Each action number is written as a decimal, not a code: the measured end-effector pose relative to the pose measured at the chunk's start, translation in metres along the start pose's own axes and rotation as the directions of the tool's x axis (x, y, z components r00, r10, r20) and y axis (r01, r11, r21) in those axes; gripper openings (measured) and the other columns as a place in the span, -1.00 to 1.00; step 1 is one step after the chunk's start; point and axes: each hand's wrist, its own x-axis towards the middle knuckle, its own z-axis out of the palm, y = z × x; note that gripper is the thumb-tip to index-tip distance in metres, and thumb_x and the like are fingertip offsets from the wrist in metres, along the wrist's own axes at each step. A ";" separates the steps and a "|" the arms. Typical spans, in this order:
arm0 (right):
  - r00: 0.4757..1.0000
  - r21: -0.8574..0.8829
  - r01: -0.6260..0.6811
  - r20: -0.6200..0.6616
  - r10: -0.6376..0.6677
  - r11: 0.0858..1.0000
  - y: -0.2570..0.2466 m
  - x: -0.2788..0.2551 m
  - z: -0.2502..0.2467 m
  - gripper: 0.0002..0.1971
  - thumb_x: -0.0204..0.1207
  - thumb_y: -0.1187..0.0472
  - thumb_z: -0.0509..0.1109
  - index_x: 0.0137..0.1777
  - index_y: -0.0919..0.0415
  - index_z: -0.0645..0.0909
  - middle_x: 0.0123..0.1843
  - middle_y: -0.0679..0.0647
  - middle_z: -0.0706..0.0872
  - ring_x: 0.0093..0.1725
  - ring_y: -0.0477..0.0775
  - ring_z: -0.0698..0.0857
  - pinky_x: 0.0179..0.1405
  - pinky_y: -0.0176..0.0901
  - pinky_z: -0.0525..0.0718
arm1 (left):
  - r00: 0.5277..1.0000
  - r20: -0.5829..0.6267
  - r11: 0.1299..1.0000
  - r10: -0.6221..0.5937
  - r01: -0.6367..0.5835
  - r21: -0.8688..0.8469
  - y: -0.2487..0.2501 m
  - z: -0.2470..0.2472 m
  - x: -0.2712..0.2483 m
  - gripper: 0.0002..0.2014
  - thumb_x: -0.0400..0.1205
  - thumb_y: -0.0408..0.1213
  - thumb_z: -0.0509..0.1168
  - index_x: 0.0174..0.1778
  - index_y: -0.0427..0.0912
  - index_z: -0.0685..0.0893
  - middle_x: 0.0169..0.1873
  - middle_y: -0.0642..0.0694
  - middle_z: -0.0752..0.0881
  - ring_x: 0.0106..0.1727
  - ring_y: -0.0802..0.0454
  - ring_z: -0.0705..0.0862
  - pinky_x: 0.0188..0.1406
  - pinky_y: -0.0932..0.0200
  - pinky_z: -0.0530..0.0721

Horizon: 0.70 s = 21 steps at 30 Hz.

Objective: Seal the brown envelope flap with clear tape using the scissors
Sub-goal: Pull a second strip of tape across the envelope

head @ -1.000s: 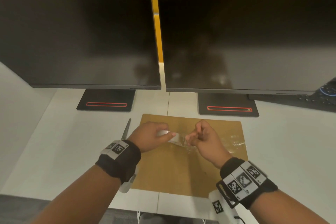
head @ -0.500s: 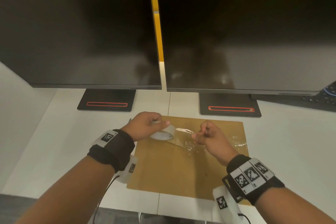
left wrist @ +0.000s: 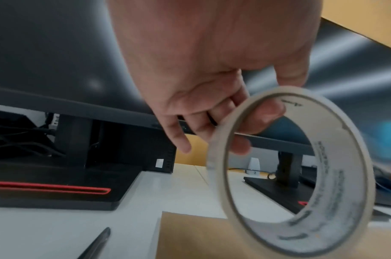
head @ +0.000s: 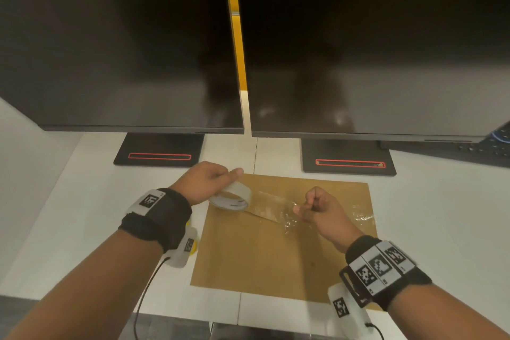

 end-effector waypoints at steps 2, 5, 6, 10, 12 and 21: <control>1.000 0.001 -0.005 0.015 0.005 1.000 0.002 -0.001 0.000 -0.64 0.50 0.48 0.37 -0.32 0.13 0.30 -0.51 -0.04 0.39 -0.49 -0.10 0.42 -0.41 -0.35 0.49 | 1.000 0.021 0.996 0.019 -0.017 -0.090 -0.004 0.001 0.000 -0.19 0.31 0.48 0.25 -0.34 -0.41 0.54 -0.38 -0.34 0.53 -0.29 -0.22 0.58 -0.14 -0.18 0.62; 1.000 -0.042 -0.001 0.022 0.002 0.999 0.003 -0.002 0.001 -0.63 0.50 0.50 0.36 -0.32 0.13 0.28 -0.49 0.00 0.37 -0.50 -0.12 0.43 -0.43 -0.38 0.47 | 0.999 0.007 0.998 0.045 -0.045 -0.049 -0.004 0.008 0.000 -0.36 0.35 0.32 0.33 -0.43 -0.32 0.50 -0.47 -0.16 0.47 -0.40 0.00 0.49 -0.27 0.01 0.51; 1.000 -0.056 0.006 0.028 -0.005 0.998 0.003 -0.003 0.002 -0.63 0.50 0.50 0.36 -0.33 0.13 0.27 -0.48 0.02 0.36 -0.50 -0.10 0.42 -0.43 -0.40 0.47 | 0.999 -0.007 0.999 0.047 -0.047 0.005 -0.004 0.010 0.000 -0.42 0.38 0.28 0.37 -0.46 -0.27 0.50 -0.49 -0.13 0.48 -0.41 0.01 0.49 -0.28 0.03 0.50; 1.000 -0.084 0.012 0.012 -0.012 0.996 0.004 -0.003 -0.001 -0.60 0.50 0.51 0.34 -0.35 0.12 0.23 -0.48 0.02 0.33 -0.46 -0.04 0.34 -0.49 -0.50 0.46 | 0.993 -0.064 0.944 0.100 -0.075 0.322 0.001 0.010 -0.001 -0.62 0.51 0.19 0.34 -0.46 0.00 0.53 -0.50 0.03 0.58 -0.32 0.00 0.60 -0.30 0.11 0.51; 1.000 -0.096 0.014 0.012 -0.013 0.995 0.005 -0.004 -0.003 -0.59 0.49 0.50 0.35 -0.36 0.11 0.23 -0.48 0.02 0.34 -0.45 -0.03 0.34 -0.49 -0.48 0.45 | 0.990 -0.046 0.882 0.133 -0.097 0.461 0.002 0.008 -0.002 -0.66 0.52 0.23 0.28 -0.42 0.09 0.51 -0.50 0.08 0.54 -0.31 0.02 0.58 -0.32 0.16 0.48; 1.000 -0.125 -0.005 -0.008 0.004 0.992 0.010 -0.004 -0.006 -0.57 0.46 0.53 0.36 -0.38 0.10 0.24 -0.52 -0.03 0.32 -0.52 -0.10 0.29 -0.52 -0.36 0.37 | 0.996 -0.082 0.866 0.042 0.005 0.501 -0.006 -0.006 0.004 -0.27 0.36 0.56 0.03 -0.50 -0.14 0.51 -0.61 0.03 0.42 -0.46 0.04 0.49 -0.34 0.09 0.42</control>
